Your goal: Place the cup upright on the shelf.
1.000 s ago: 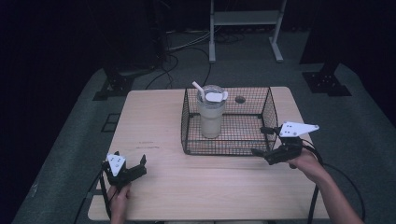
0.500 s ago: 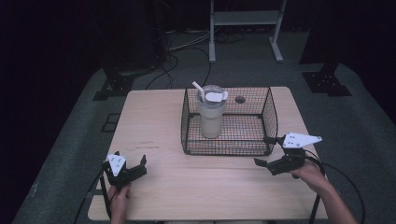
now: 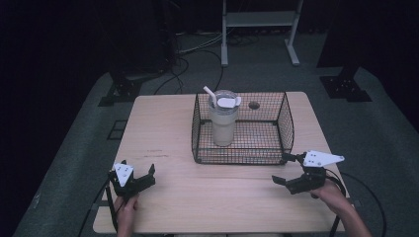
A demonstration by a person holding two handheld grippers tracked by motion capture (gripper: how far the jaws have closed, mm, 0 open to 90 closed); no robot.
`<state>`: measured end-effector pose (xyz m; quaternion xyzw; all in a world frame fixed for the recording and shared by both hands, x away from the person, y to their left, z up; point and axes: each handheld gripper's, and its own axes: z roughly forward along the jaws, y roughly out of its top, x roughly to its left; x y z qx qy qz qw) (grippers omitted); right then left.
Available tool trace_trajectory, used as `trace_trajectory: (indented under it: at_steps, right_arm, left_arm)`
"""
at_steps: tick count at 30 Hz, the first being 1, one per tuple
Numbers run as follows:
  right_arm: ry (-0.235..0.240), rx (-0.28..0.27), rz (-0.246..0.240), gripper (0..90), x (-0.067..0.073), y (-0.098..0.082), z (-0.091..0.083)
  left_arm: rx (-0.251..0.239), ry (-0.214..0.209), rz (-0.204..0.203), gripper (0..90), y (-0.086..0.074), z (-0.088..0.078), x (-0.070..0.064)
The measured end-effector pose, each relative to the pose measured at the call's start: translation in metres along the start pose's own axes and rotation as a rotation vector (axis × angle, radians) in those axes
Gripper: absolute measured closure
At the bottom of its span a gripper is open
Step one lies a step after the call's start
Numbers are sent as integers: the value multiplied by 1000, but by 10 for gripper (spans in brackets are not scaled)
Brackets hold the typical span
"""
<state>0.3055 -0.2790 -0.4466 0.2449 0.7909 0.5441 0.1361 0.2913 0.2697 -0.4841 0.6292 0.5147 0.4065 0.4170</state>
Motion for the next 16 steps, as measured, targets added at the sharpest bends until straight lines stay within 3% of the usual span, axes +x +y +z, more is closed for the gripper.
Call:
trace_trajectory:
  at_steps: [4,16]
  right_arm:
    - [-12,17,-14,85,5,-8,0]
    - [-42,31,5,85,14,-26,0]
  left_arm:
    - [2,3,0,0,0,0,0]
    - [0,2,6,0,0,0,0]
